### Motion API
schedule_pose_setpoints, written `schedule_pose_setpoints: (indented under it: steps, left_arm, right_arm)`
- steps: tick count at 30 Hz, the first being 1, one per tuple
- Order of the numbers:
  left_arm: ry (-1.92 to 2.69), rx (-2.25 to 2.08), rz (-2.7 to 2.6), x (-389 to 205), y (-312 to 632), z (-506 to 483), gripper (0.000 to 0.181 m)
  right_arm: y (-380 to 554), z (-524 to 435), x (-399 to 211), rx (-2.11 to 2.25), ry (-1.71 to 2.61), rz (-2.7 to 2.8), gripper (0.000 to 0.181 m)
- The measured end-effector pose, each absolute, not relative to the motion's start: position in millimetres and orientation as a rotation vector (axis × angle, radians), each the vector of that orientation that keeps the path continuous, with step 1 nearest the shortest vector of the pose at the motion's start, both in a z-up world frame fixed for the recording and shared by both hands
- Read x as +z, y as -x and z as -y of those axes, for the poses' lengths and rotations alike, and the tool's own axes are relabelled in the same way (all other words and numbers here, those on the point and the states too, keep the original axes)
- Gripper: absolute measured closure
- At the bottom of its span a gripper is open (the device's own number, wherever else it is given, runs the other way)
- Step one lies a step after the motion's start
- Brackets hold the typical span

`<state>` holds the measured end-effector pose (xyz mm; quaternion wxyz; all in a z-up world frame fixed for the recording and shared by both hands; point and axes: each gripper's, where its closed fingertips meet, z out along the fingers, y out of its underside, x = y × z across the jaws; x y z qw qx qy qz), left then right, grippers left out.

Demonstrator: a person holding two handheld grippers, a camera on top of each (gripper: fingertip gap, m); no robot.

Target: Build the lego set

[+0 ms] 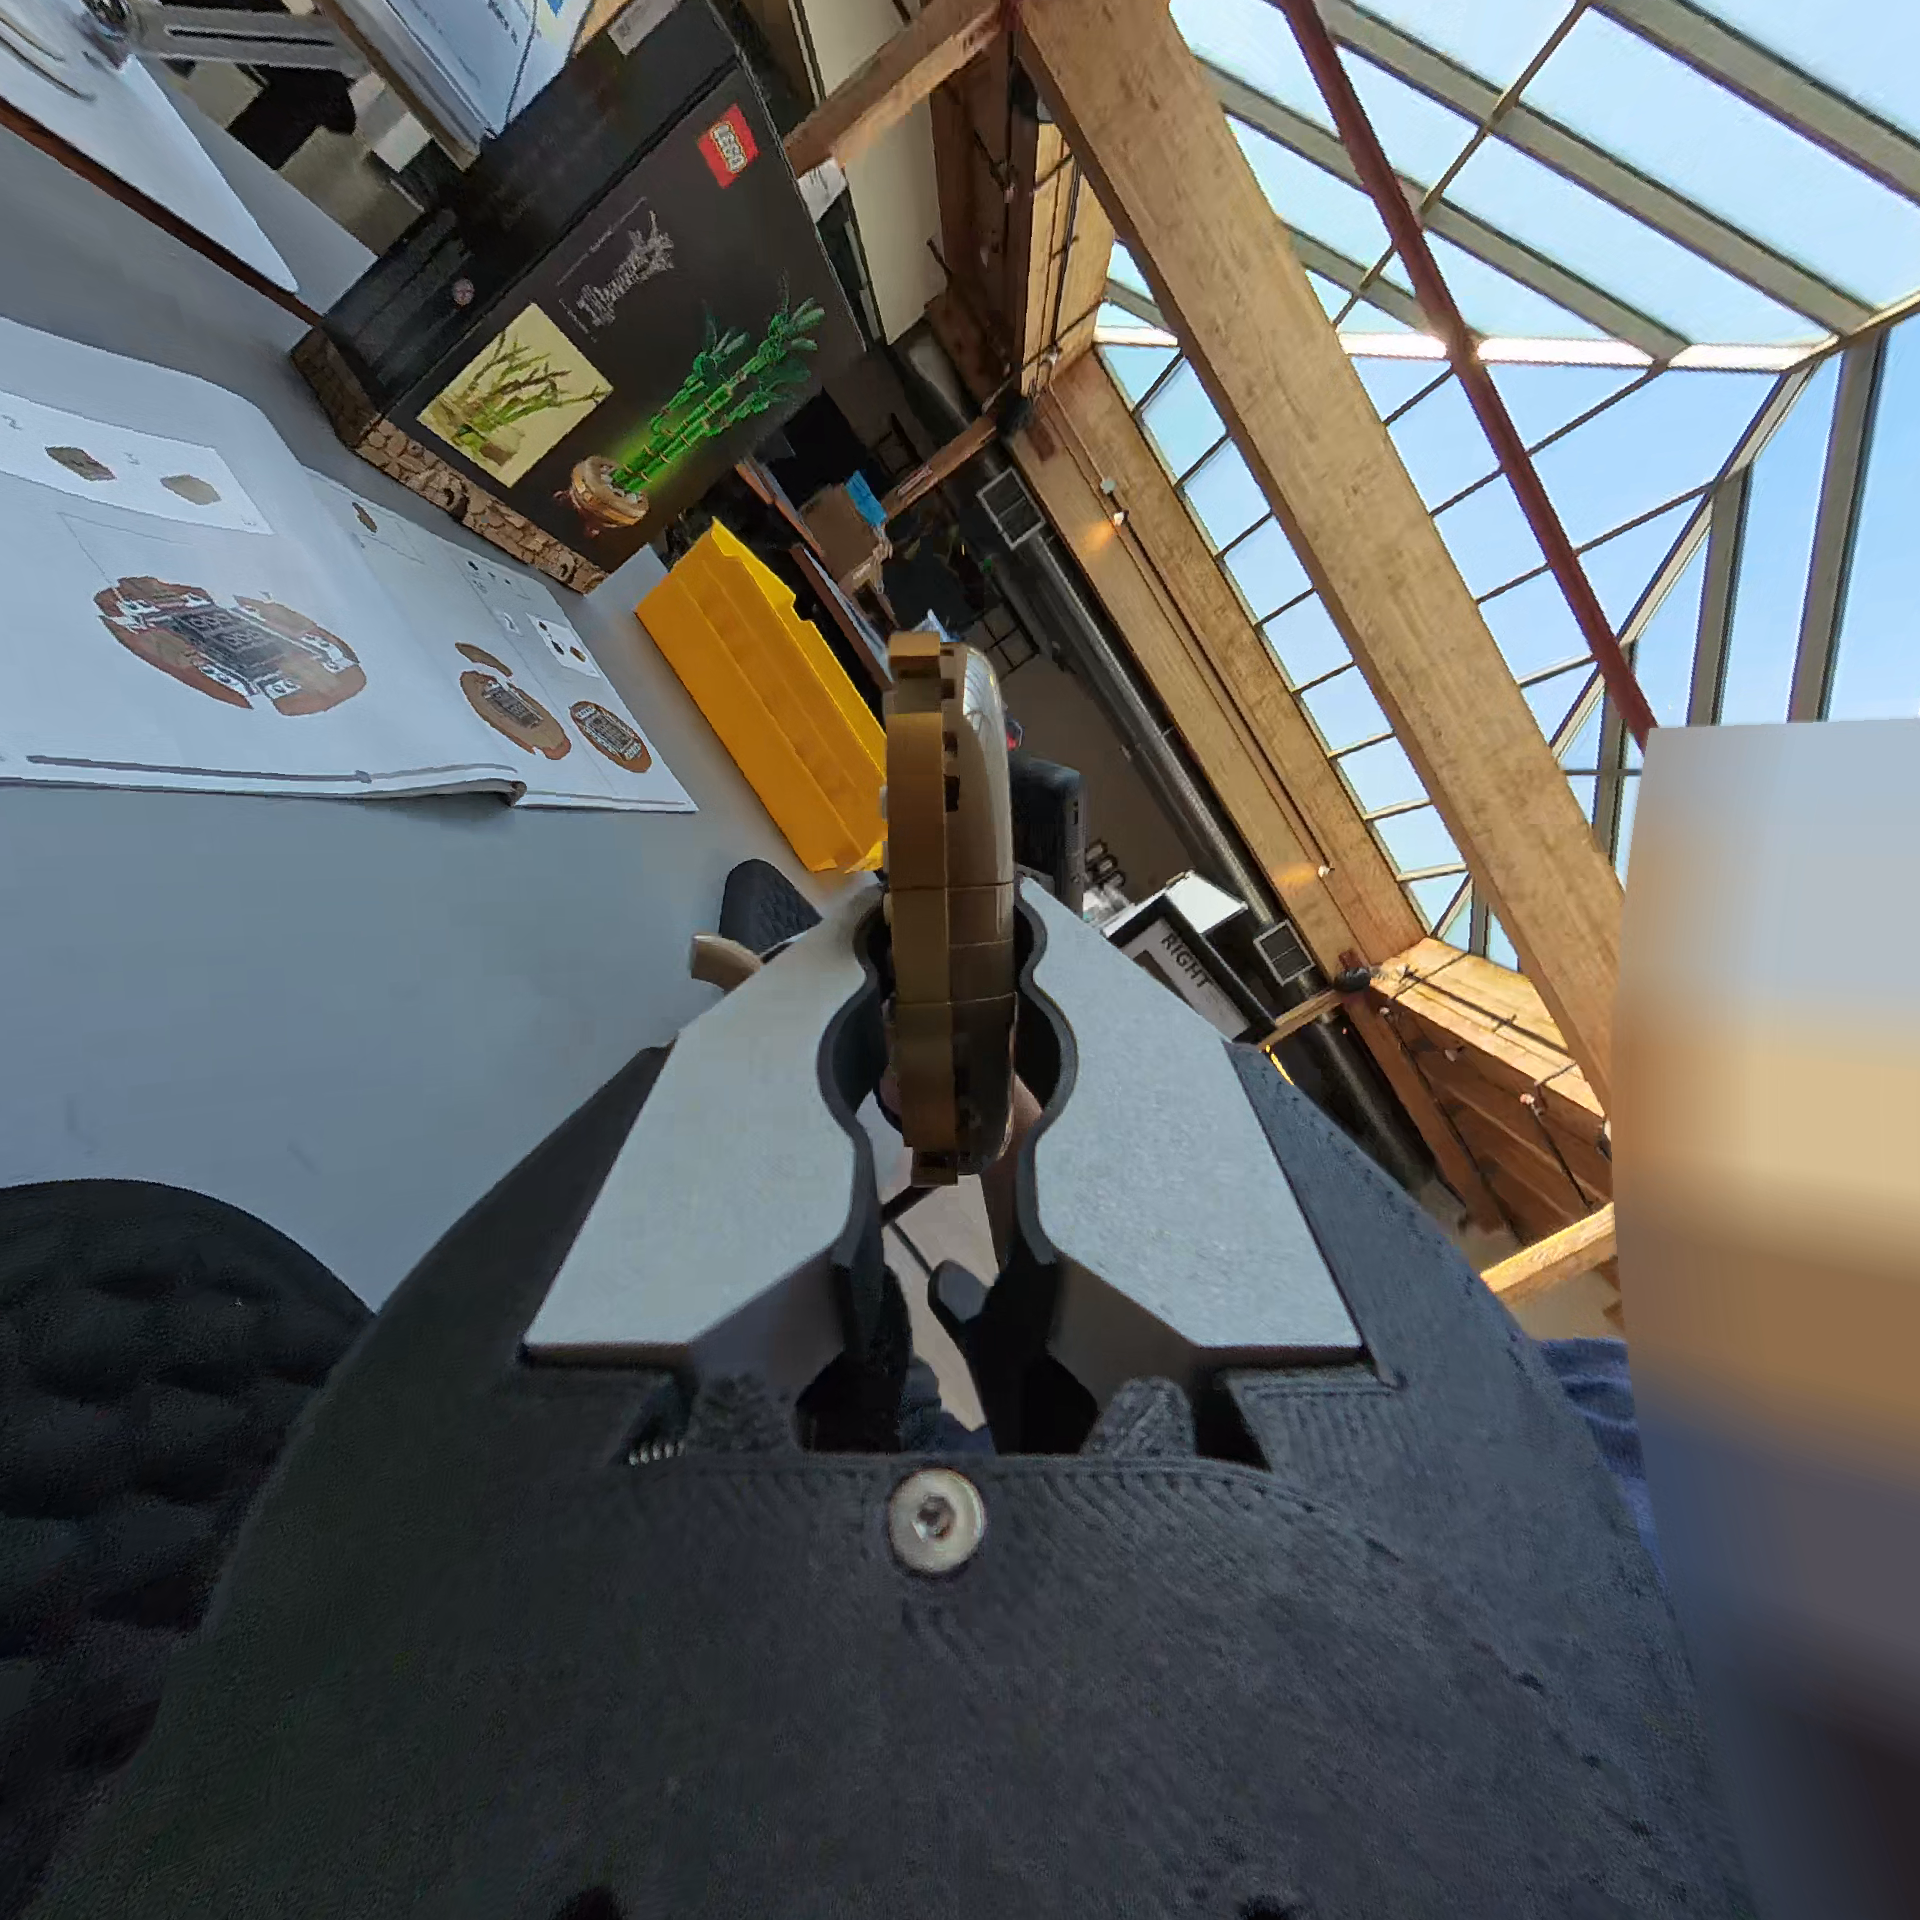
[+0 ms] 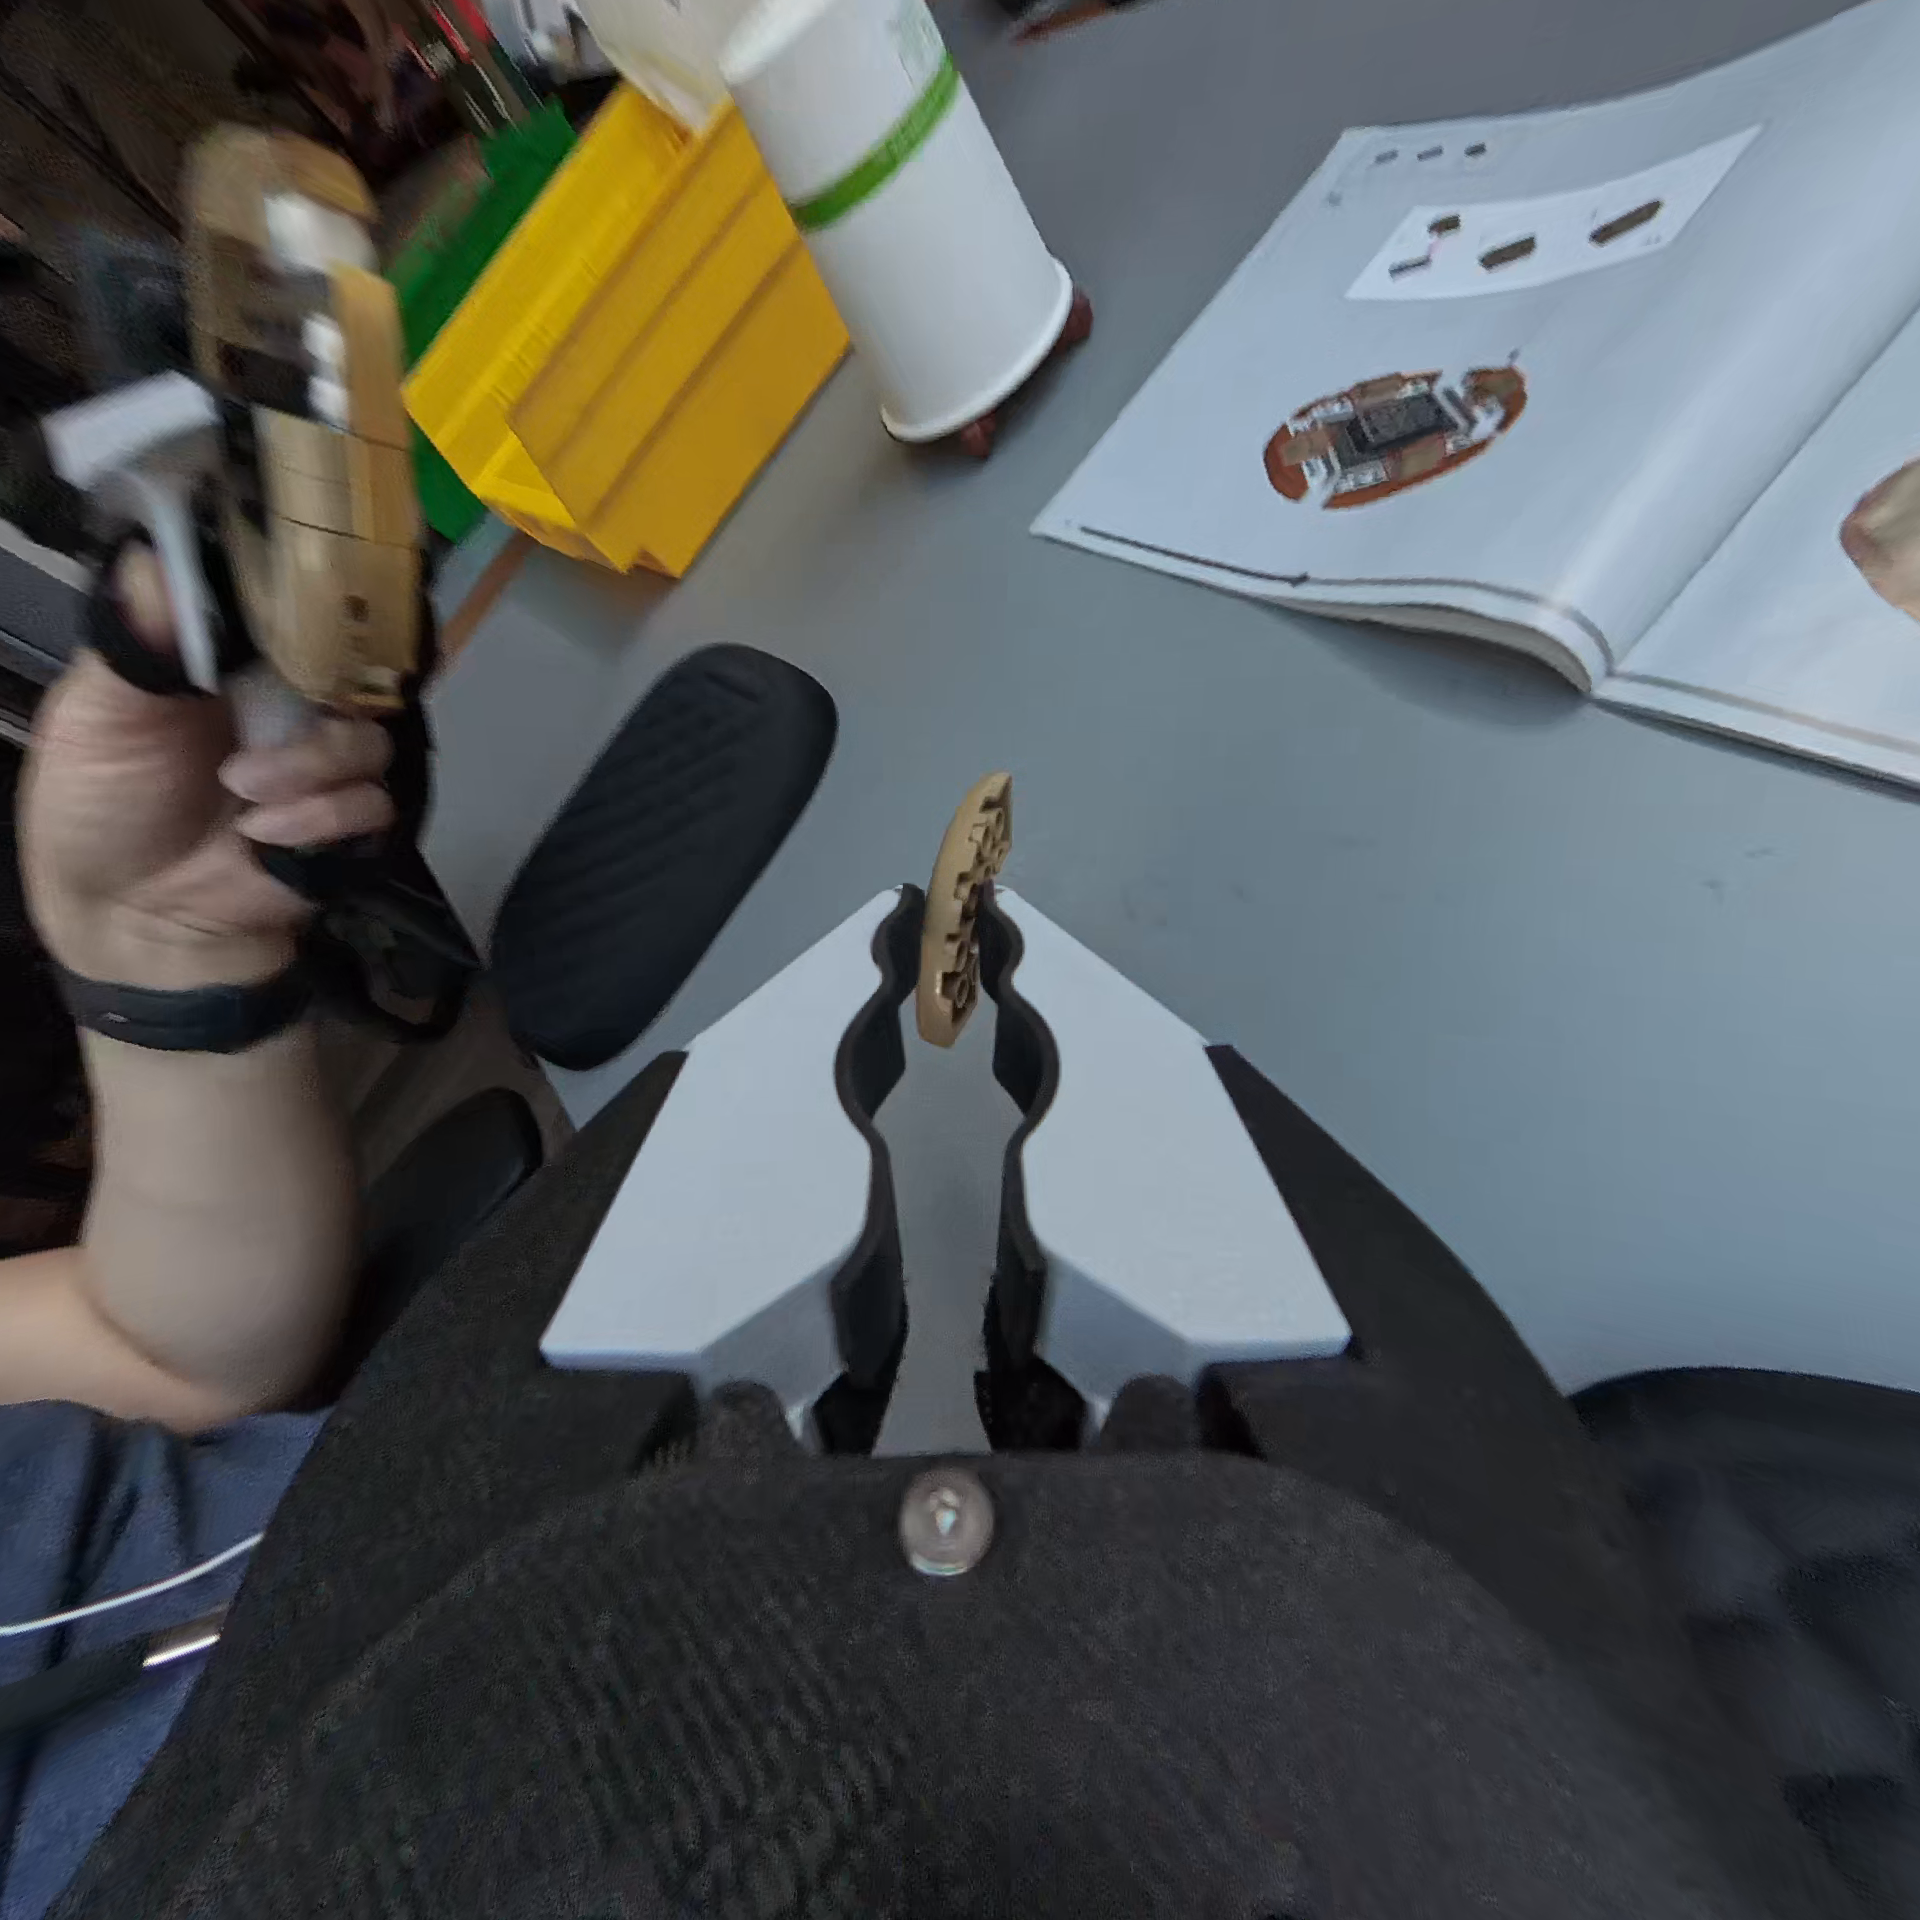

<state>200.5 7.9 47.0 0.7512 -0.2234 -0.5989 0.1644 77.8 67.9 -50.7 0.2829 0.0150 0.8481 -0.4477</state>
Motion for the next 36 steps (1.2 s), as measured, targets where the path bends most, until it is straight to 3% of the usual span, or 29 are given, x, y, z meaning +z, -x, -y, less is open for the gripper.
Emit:
schedule_pose_setpoints:
  steps: [4, 6, 10, 19, 36]
  left_arm:
    - [0.21, 0.362, 1.229, 35, -181, 6, 0.164]
    - [0.141, 0.349, 1.22, 26, -172, 5, 0.164]
    - [0.148, 0.349, 1.275, 11, -159, -3, 0.164]
    - [0.192, 0.29, 1.273, 10, -157, -7, 0.164]
    - [0.279, 0.313, 1.272, 15, -151, -17, 0.163]
  right_arm:
    - [-84, -62, 74, -1.361, -0.075, -1.768, 0.173]
    - [-100, -50, 96, -1.317, -0.053, -1.699, 0.173]
    - [-140, -27, 80, -1.067, -0.07, -1.635, 0.173]
    - [-128, -9, 34, -0.97, -0.07, -1.797, 0.173]
    - [-113, -12, 51, -0.81, 0.101, -1.915, 0.173]
